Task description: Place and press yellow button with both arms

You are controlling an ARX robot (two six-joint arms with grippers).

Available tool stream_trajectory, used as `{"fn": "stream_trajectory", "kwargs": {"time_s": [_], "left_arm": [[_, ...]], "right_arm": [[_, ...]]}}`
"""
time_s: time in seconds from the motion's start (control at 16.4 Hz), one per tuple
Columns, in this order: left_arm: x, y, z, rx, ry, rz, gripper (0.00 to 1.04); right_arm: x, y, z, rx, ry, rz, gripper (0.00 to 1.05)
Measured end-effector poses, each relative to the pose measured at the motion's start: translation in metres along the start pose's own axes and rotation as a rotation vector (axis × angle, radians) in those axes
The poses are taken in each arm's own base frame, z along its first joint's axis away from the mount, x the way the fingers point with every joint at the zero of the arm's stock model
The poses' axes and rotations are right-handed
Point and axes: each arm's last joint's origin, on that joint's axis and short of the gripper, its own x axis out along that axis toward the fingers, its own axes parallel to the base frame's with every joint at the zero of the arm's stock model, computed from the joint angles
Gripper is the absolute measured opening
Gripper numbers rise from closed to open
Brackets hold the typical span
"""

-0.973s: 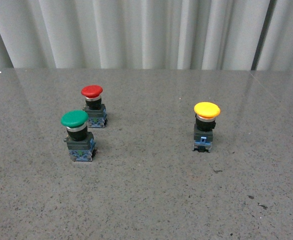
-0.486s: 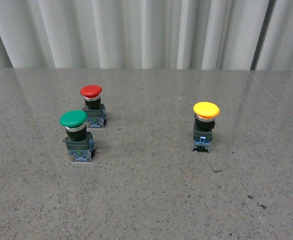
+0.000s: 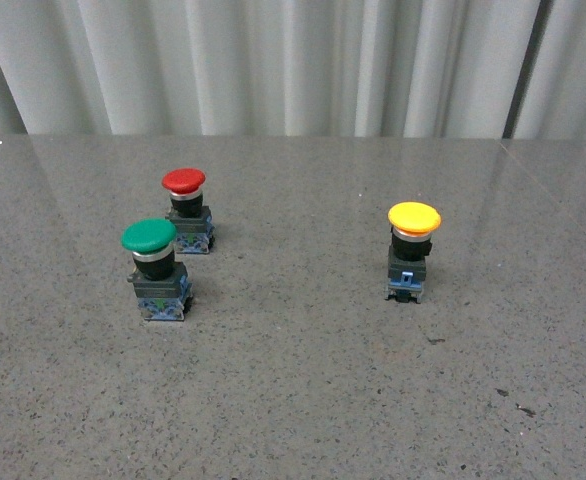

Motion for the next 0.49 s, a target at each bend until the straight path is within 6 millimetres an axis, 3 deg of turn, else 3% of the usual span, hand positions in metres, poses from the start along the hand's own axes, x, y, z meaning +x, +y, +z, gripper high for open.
{"fn": "stream_trajectory", "kwargs": {"time_s": [0.06,0.12,0.18,0.36,0.49], "left_arm": [[0.0,0.0,0.0,0.0,0.0,0.0,0.23],[0.0,0.0,0.0,0.0,0.0,0.0,0.43],[0.0,0.0,0.0,0.0,0.0,0.0,0.7],[0.0,0.0,0.0,0.0,0.0,0.0,0.99],[0.0,0.0,0.0,0.0,0.0,0.0,0.98]], "right_arm": [[0.0,0.0,0.0,0.0,0.0,0.0,0.98],[0.0,0.0,0.0,0.0,0.0,0.0,0.98],[0.0,0.0,0.0,0.0,0.0,0.0,0.98],[0.0,0.0,0.0,0.0,0.0,0.0,0.98],[0.0,0.0,0.0,0.0,0.0,0.0,0.98]]}}
